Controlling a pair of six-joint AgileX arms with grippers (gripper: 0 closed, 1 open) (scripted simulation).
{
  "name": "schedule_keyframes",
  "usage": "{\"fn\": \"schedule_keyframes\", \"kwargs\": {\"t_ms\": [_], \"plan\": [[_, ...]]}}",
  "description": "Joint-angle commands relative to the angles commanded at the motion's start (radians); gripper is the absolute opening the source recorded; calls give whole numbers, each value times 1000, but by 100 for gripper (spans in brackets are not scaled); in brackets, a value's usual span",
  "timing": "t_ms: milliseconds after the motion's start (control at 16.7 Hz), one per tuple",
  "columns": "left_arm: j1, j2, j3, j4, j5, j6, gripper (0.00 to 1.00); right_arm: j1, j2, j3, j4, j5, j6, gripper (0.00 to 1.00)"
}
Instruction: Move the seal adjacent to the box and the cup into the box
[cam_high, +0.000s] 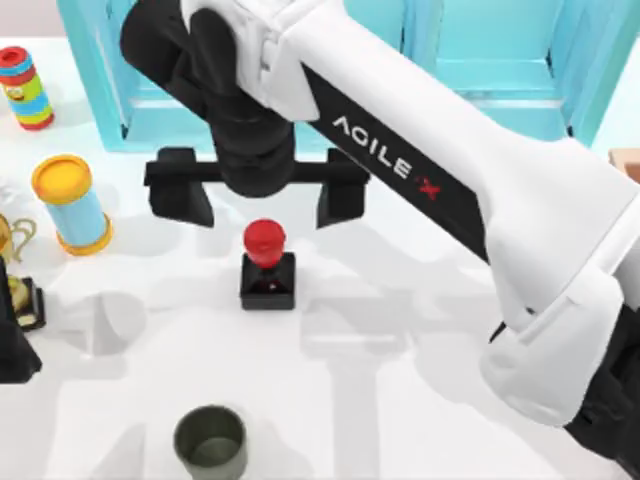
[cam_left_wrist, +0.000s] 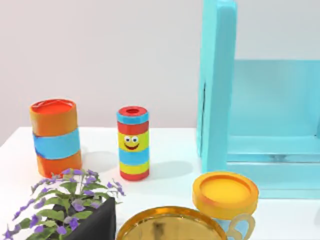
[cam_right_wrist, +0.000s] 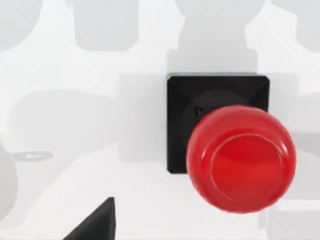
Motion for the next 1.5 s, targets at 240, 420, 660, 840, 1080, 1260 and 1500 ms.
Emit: {"fn": "schedule_keyframes", "kwargs": {"t_ms": [240, 420, 660, 840, 1080, 1260, 1500], "plan": [[0, 0, 0, 0, 0, 0, 100, 3, 14, 9, -11, 2, 4, 100], [0, 0, 0, 0, 0, 0, 100, -2, 22, 10, -10, 0, 2, 100], [0, 0, 0, 0, 0, 0, 100, -3, 110, 123, -34, 3, -2, 100], [0, 0, 0, 0, 0, 0, 100, -7, 229, 281, -69, 4, -6, 100], [0, 0, 0, 0, 0, 0, 100, -17, 372, 468, -108, 5, -16, 100], [0, 0, 0, 0, 0, 0, 100, -20, 414, 518, -119, 5, -19, 100], [0, 0, 0, 0, 0, 0, 100, -20, 414, 518, -119, 5, -19, 92]]}}
